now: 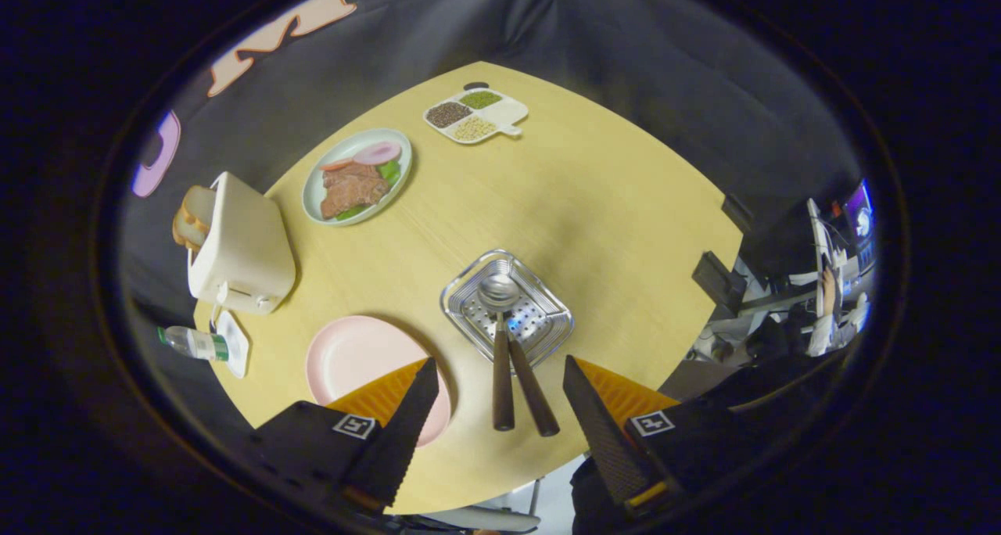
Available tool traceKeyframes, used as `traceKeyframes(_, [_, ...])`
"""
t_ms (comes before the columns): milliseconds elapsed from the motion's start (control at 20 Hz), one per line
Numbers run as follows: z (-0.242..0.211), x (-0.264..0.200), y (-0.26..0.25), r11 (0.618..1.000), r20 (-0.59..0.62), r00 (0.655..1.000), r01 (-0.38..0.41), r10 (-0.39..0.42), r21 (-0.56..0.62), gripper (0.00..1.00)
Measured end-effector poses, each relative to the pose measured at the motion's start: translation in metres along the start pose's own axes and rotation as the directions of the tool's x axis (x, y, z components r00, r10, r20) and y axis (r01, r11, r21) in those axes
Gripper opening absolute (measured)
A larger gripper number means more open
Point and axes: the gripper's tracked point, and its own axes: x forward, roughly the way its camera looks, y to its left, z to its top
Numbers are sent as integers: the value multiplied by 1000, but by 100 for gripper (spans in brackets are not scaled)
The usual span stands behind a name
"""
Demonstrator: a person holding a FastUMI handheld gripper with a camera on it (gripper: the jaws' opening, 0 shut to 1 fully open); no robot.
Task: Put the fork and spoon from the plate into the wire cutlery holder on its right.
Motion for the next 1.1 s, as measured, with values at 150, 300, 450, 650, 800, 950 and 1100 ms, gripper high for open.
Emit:
traceKeyframes(150, [1,-5,0,999,15,1000,-2,3,-46,100])
traceKeyframes(300, [7,-17,-1,991,52,999,14,-8,-133,100])
traceKeyframes(450, [12,-30,-4,976,99,995,28,-7,-216,100])
traceKeyframes(650, [37,-50,7,964,264,960,-21,93,-266,100])
traceKeyframes(800, [67,-75,18,938,440,874,-49,207,-344,100])
traceKeyframes(950, [77,-89,23,908,529,811,-8,251,-418,100])
traceKeyframes(1100, [79,-106,48,883,591,730,-36,343,-467,100])
